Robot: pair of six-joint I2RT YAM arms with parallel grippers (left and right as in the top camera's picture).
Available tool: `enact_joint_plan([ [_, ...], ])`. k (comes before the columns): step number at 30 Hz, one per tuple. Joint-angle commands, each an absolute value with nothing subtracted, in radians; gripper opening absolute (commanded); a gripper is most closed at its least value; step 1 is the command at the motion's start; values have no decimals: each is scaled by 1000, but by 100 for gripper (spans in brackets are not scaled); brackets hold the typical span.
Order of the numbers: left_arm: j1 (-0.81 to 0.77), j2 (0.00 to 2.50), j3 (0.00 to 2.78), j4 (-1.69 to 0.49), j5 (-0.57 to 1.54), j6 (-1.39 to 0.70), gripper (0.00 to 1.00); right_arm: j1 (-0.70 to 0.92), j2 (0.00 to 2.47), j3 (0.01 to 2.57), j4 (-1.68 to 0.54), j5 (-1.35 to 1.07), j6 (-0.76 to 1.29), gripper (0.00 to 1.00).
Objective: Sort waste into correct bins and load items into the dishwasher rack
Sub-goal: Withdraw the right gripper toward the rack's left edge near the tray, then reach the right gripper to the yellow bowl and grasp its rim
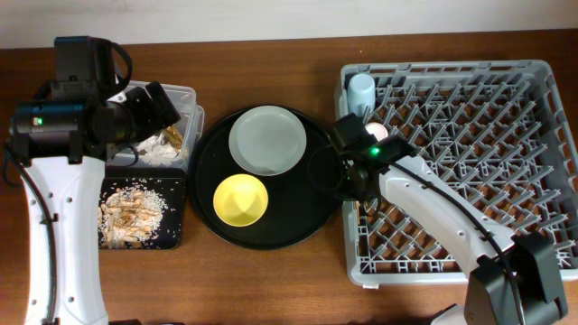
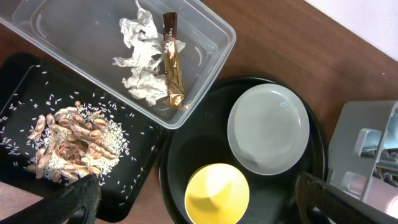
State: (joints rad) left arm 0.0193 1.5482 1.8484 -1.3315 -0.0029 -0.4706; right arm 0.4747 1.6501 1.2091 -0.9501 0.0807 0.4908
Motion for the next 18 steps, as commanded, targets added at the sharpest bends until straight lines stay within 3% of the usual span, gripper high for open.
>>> enact_joint_plan([
  [1, 21, 1541, 1854, -1329, 1, -454, 99, 478, 1652, 1201, -968, 83, 487, 10],
  [7, 21, 1541, 1854, -1329, 1, -454, 99, 478, 1639, 1358, -1019, 61, 415, 28],
  [11, 21, 1541, 1854, -1329, 1, -454, 99, 486, 1639, 1455, -1005, -309, 343, 33],
  [13, 21, 1541, 1854, -1329, 1, -454, 99, 548, 1643, 1417, -907, -414, 283, 56],
  [14, 21, 1541, 1854, -1329, 1, -454, 99, 581, 1643, 1391, -863, -411, 284, 59],
  [18, 21, 1541, 1854, -1329, 1, -454, 99, 700, 1658, 1292, -690, -411, 284, 62],
])
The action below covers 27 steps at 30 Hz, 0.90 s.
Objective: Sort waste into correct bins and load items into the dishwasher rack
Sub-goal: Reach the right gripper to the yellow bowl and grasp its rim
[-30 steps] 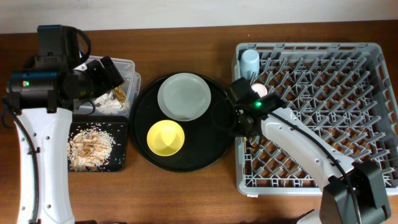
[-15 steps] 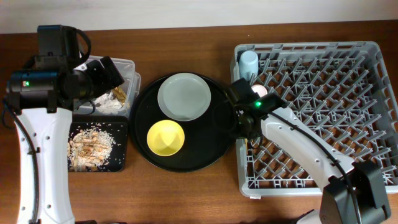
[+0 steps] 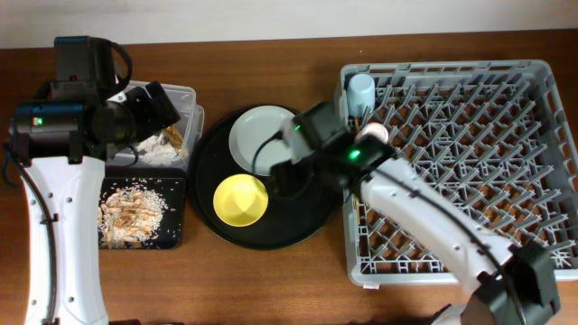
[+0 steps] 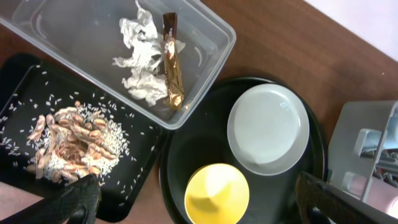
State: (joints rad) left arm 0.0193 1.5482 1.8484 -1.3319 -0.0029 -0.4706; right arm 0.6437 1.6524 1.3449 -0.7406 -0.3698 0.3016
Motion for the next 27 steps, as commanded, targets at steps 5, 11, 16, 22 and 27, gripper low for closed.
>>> enact_joint_plan([
  [5, 21, 1541, 1854, -1329, 1, -454, 99, 815, 1717, 1231, -496, -408, 282, 64],
  [11, 21, 1541, 1854, -1330, 1, -454, 99, 932, 1824, 1231, -336, -379, 187, 70],
  [16, 21, 1541, 1854, -1330, 1, -454, 99, 964, 1864, 1230, -316, -136, 187, 70],
  [22, 21, 1541, 1854, -1329, 1, -454, 99, 971, 1922, 1230, -282, -149, 191, 62],
  [27, 21, 1541, 1854, -1329, 1, -454, 99, 980, 1938, 1230, -274, -144, 190, 59],
])
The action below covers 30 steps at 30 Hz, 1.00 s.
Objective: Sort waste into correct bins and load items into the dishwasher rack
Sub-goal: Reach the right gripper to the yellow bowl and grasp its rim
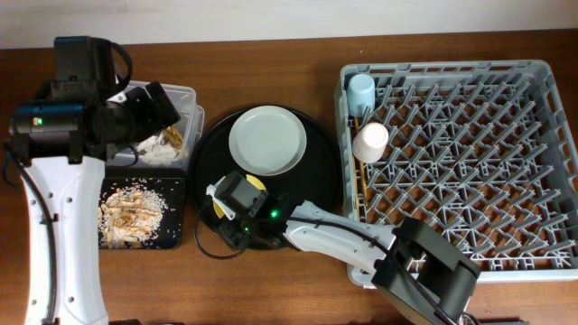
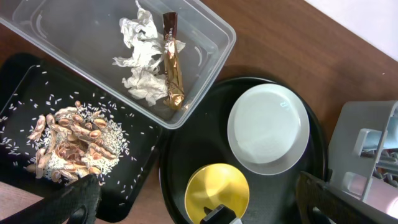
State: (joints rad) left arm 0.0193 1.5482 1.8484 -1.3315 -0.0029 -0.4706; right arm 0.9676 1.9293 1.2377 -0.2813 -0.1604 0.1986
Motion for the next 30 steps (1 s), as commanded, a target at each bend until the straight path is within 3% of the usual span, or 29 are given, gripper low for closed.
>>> enact_joint_plan([
  [1, 21, 1541, 1854, -1329, 1, -454, 99, 981, 1939, 1230, -276, -137, 190, 55],
  [4, 21, 1541, 1854, -1329, 1, -454, 99, 981, 1939, 1230, -308, -92, 190, 42],
  [11, 21, 1541, 1854, -1329, 1, -454, 99, 979, 1938, 1230, -416, -56, 179, 27],
  [17, 21, 1541, 1854, -1329, 1, -454, 99, 973, 1870, 1258, -522, -22, 179, 24],
  [20, 21, 1541, 1854, -1329, 1, -454, 99, 973, 1837, 1259, -573, 38, 180, 15],
  [26, 21, 1541, 1854, -1329, 1, -454, 99, 973, 1837, 1259, -588, 62, 180, 15],
  [28, 21, 1541, 1854, -1329, 1, -454, 99, 973, 1837, 1259, -577, 61, 180, 37],
  [30, 21, 1541, 1854, -1329, 1, -454, 99, 973, 1838, 1259, -551, 62, 179, 36],
])
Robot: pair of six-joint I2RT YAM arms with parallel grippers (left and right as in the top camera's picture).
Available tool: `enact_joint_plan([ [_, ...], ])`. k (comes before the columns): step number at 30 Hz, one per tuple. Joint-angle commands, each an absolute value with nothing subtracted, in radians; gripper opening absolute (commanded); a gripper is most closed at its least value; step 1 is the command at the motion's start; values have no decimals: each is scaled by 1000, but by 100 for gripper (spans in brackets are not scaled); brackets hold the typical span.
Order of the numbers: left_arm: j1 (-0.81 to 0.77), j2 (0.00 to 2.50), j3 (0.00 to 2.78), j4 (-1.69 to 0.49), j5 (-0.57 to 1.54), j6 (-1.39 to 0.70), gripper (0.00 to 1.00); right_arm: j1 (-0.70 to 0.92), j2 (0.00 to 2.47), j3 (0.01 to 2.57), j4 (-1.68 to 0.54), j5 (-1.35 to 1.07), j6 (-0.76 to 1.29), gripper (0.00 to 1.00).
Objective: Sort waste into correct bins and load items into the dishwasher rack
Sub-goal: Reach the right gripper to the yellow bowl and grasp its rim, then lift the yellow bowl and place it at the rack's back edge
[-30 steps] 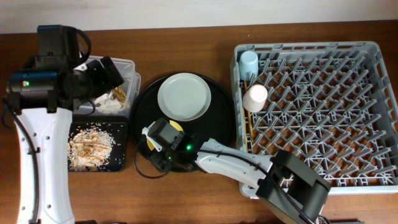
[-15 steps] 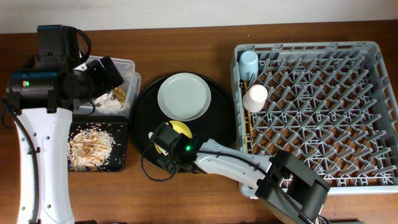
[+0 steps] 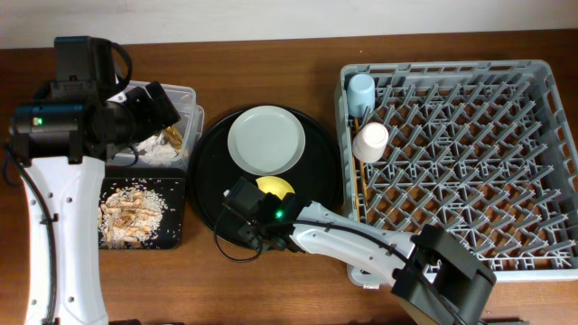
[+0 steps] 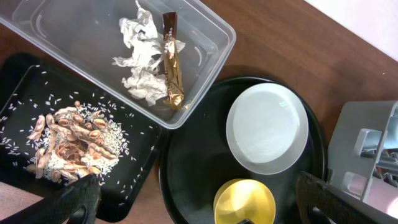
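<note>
The yellow bowl sits on the round black tray, in front of the white plate. My right gripper is at the bowl's near-left rim and looks shut on it; the wrist hides the fingertips. The left wrist view shows the bowl near the bottom edge, below the plate. My left gripper hangs wide open and empty, high above the bins. Its fingers stand far apart.
A clear bin at the left holds crumpled tissue and a brown wrapper. The black food tray in front of it holds rice and scraps. The grey dishwasher rack on the right holds a blue cup and a white cup.
The yellow bowl has shifted to the right on the black tray, and my right gripper has moved with it. The left arm has not moved.
My right gripper was first at the rack's left edge by the white cup. Then it was over the black tray, with the cup left in the rack. Then it was at the yellow bowl's rim. Now the bowl lies further right on the tray.
</note>
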State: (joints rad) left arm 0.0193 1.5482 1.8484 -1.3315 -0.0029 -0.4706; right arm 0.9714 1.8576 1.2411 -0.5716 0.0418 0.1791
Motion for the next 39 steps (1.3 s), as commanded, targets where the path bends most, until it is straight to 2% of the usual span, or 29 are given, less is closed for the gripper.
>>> enact_joint_plan([
  [1, 21, 1541, 1854, -1329, 1, -454, 99, 973, 1842, 1258, -537, 62, 179, 33],
  [5, 21, 1541, 1854, -1329, 1, -454, 99, 973, 1886, 1255, -505, 61, 179, 31],
  [6, 21, 1541, 1854, -1329, 1, -454, 99, 974, 1895, 1255, -508, 61, 179, 28],
  [7, 21, 1541, 1854, -1329, 1, -454, 99, 974, 1896, 1255, -508, 61, 179, 20],
  [8, 21, 1541, 1854, -1329, 1, -454, 99, 974, 1898, 1255, -508, 61, 179, 18],
  [19, 21, 1541, 1854, -1329, 1, -454, 99, 975, 1914, 1255, -534, 54, 180, 14],
  [22, 21, 1541, 1854, -1329, 1, -454, 99, 975, 1914, 1255, -537, 54, 180, 9],
  [23, 21, 1541, 1854, -1329, 1, -454, 99, 975, 1914, 1255, -537, 54, 180, 4],
  [28, 21, 1541, 1854, -1329, 1, -454, 99, 975, 1902, 1267, -548, 33, 198, 4],
  [33, 21, 1541, 1854, -1330, 1, -454, 99, 964, 1710, 1418, -748, -10, 161, 4],
  [36, 21, 1541, 1854, -1329, 1, -454, 99, 883, 1595, 1452, -793, -72, 107, 4],
  [38, 21, 1541, 1854, -1329, 1, -454, 99, 732, 1516, 1454, -793, -198, 73, 4],
  [39, 21, 1541, 1854, -1329, 1, -454, 99, 601, 1486, 1454, -791, -331, 38, 4],
])
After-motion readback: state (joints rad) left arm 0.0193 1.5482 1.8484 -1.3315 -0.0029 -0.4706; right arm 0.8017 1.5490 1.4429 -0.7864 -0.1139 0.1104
